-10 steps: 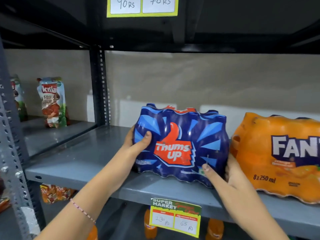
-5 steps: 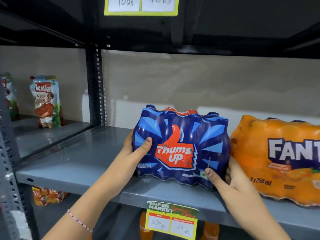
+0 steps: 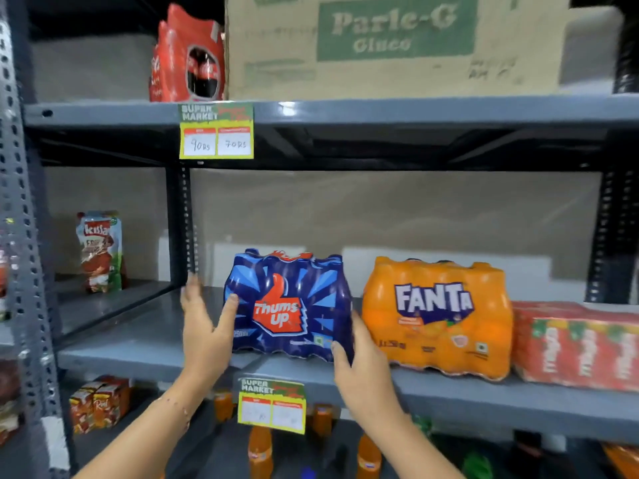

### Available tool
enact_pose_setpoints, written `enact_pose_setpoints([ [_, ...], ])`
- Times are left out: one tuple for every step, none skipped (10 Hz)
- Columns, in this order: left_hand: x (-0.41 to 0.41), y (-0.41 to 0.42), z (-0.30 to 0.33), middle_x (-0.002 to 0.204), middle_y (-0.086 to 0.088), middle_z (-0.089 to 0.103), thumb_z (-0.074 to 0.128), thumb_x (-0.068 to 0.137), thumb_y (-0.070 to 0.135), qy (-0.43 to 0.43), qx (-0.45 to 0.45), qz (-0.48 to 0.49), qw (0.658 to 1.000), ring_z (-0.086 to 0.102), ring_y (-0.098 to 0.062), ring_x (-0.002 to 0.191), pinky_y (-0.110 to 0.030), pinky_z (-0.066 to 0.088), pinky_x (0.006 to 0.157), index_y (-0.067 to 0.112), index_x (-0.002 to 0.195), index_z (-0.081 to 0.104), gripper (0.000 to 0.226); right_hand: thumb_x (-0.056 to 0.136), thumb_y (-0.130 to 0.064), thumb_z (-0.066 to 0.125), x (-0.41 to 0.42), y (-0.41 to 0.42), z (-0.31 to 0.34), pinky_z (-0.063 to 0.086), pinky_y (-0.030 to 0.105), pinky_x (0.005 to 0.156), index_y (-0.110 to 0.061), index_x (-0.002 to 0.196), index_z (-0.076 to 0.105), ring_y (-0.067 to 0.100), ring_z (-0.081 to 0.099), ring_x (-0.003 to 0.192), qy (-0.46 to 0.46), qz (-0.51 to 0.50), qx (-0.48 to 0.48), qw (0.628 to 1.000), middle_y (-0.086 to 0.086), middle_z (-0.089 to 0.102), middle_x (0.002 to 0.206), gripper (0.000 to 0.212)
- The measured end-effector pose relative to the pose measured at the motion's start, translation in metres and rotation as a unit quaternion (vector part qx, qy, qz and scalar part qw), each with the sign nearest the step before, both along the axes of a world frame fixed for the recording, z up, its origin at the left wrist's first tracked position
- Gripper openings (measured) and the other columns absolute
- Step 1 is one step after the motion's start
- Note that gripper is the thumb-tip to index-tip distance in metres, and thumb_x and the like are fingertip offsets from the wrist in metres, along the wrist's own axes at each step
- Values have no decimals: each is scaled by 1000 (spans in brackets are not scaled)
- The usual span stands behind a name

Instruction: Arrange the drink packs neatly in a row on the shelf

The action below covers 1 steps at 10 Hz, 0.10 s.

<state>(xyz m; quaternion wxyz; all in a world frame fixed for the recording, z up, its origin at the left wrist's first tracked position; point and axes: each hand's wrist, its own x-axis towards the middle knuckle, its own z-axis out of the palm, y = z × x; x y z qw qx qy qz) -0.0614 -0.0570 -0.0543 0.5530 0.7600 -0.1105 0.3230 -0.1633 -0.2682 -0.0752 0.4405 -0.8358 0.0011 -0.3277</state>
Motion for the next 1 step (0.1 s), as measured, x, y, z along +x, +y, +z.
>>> enact_pose_setpoints([
  [-27, -19, -9, 171, 5, -11, 50, 99, 47, -83, 140, 11, 987, -16, -13, 156, -41, 0, 126, 16, 164, 1, 87, 104, -29, 47, -39, -13, -3, 39, -1, 92, -28, 151, 39, -4, 42, 132, -31, 14, -61, 998, -10, 50, 147, 48],
])
